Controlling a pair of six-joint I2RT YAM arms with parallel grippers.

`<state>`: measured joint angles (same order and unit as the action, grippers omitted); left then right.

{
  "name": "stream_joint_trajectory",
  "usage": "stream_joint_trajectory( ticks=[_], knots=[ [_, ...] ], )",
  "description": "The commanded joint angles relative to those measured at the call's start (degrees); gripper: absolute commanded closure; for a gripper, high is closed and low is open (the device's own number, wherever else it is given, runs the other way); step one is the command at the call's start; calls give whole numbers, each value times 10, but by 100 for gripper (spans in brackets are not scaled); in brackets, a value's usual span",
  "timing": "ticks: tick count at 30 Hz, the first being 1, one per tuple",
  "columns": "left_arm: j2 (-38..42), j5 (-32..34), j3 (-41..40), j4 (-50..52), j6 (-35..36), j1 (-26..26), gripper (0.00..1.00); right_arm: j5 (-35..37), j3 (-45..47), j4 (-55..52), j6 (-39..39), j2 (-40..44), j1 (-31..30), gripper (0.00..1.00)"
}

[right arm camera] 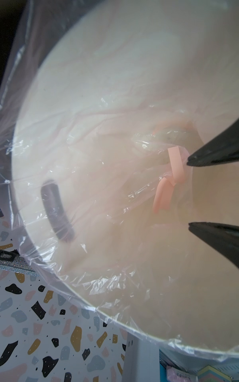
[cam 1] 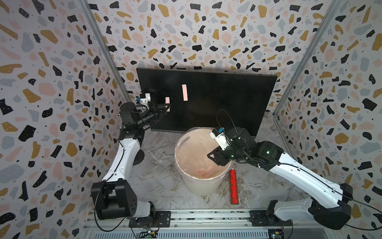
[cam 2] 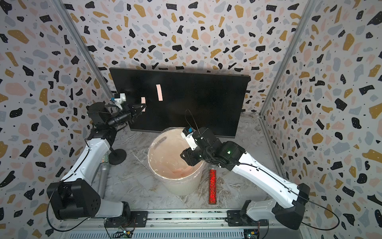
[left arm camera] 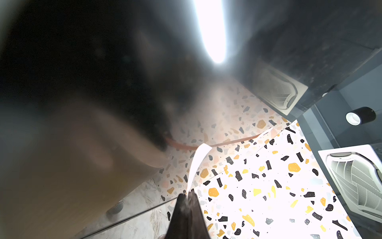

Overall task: Remove the sticky note from the monitor
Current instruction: Tear off the sticky note from the monitor, then place the sticky note in the trash bin.

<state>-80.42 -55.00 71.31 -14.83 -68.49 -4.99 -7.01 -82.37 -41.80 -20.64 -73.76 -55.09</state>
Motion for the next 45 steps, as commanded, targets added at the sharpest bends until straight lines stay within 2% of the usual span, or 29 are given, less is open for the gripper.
stream_joint_trajectory(
  ticks=[1,13,25,31,37,45],
  knots=[
    [27,-4,10,21,29,7,100,4,-16,1,-4,17,-3,50],
    [98,-8,-10,110,90,28,100,19,-20,-9,3,28,-3,50],
    [179,32,32,328,227,137,100,66,-29,-27,16,47,-3,46],
    [207,52,33,379,253,204,100,90,-28,-30,26,61,-3,41],
    [217,64,46,458,300,246,100,110,-30,-37,37,73,-3,37],
    [219,116,62,575,370,302,100,139,-31,-40,47,94,-2,31]
  ],
)
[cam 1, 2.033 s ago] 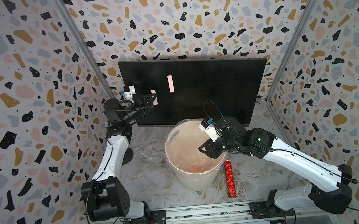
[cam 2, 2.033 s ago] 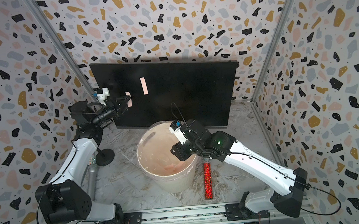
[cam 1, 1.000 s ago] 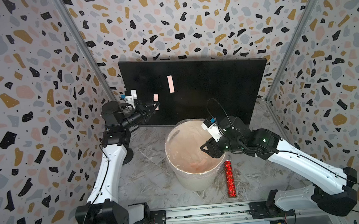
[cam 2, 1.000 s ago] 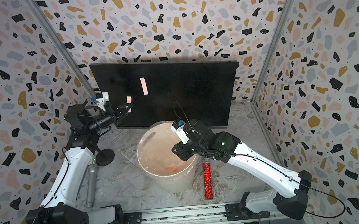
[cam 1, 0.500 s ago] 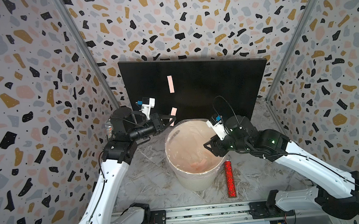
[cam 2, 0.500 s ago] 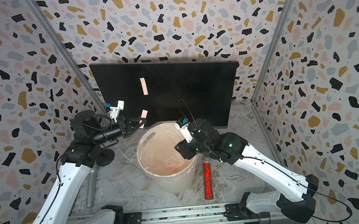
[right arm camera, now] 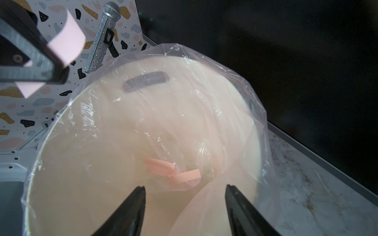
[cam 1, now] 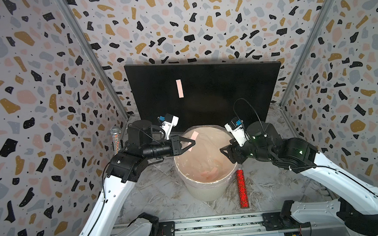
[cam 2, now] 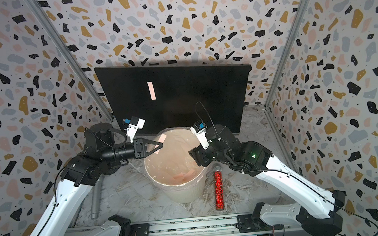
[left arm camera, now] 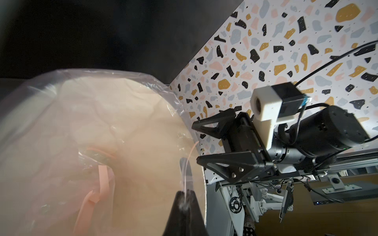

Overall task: Remove the sticky note from the monitor
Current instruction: Place the sticky note in the trash bin.

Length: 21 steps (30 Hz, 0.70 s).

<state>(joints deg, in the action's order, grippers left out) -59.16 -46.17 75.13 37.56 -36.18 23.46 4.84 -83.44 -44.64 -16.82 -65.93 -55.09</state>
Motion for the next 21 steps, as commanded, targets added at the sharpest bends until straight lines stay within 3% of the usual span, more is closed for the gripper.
stream_joint_trajectory(
  ticks=[1,8,14,21],
  knots=[
    [4,38,27,63,55,27,100,23,-20,-12,10,17,-2,30],
    [-22,120,60,152,104,95,98,35,-16,-12,13,26,-2,26],
    [-35,159,80,182,123,115,51,37,-13,-11,13,30,-1,26],
    [-46,174,103,191,134,115,27,39,-9,-11,13,35,-1,25]
  ],
)
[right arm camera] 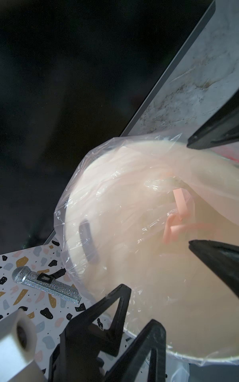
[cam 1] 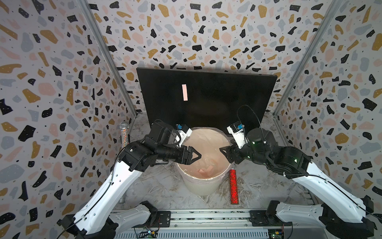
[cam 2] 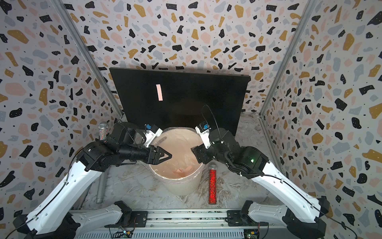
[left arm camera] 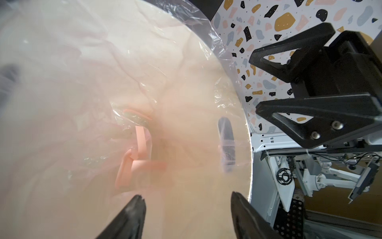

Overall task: Remove the sticky note from the monitor
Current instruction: Place the sticky note in the trash bin.

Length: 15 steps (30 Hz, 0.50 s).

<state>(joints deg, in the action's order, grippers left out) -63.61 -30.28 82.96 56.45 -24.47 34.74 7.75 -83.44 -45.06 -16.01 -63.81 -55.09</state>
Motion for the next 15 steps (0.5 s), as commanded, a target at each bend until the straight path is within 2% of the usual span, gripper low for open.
stream_joint_trajectory(
  ticks=[1,10,15],
  knots=[
    [-5,19,29,3,18,3,25,11,-8,-6,5,15,-1,25],
    [-25,55,59,-71,34,0,17,9,-7,-7,4,12,-1,25],
    [-33,48,47,-146,11,-24,13,2,-9,-6,4,15,-1,23]
  ],
)
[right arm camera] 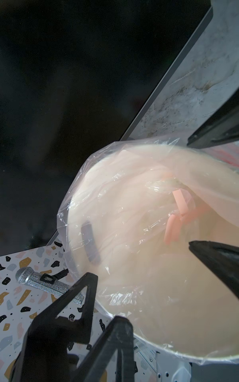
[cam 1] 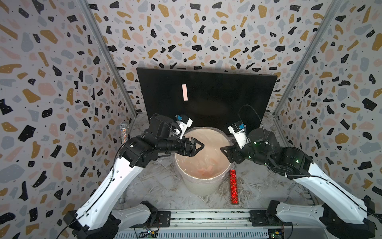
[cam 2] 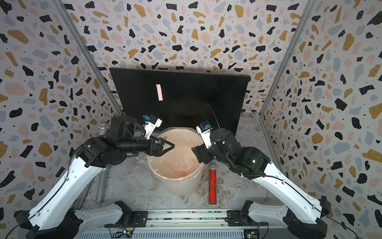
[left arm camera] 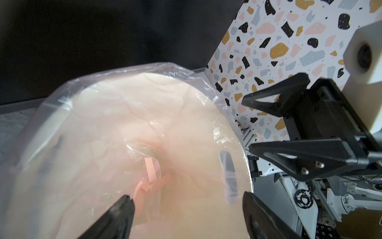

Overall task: Remove the sticky note from the monitor
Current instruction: Place the sticky note in the trash bin, then tear off the sticky note from the monitor.

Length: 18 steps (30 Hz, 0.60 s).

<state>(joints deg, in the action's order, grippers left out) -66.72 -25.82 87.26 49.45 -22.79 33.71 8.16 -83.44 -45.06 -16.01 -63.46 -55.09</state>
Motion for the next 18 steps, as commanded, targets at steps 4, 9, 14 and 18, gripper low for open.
stream_joint_trajectory(
  ticks=[4,9,14,18],
  knots=[
    [-7,-22,-12,-135,-39,-53,8,-8,-9,-6,7,13,-1,12],
    [-26,-71,-27,-200,-90,-119,3,1,-2,-4,13,18,-1,0],
    [-42,-116,-49,-287,-144,-175,0,3,-1,-3,20,20,-1,0],
    [-58,-149,-62,-368,-194,-214,0,4,1,-4,24,21,-1,0]
  ],
)
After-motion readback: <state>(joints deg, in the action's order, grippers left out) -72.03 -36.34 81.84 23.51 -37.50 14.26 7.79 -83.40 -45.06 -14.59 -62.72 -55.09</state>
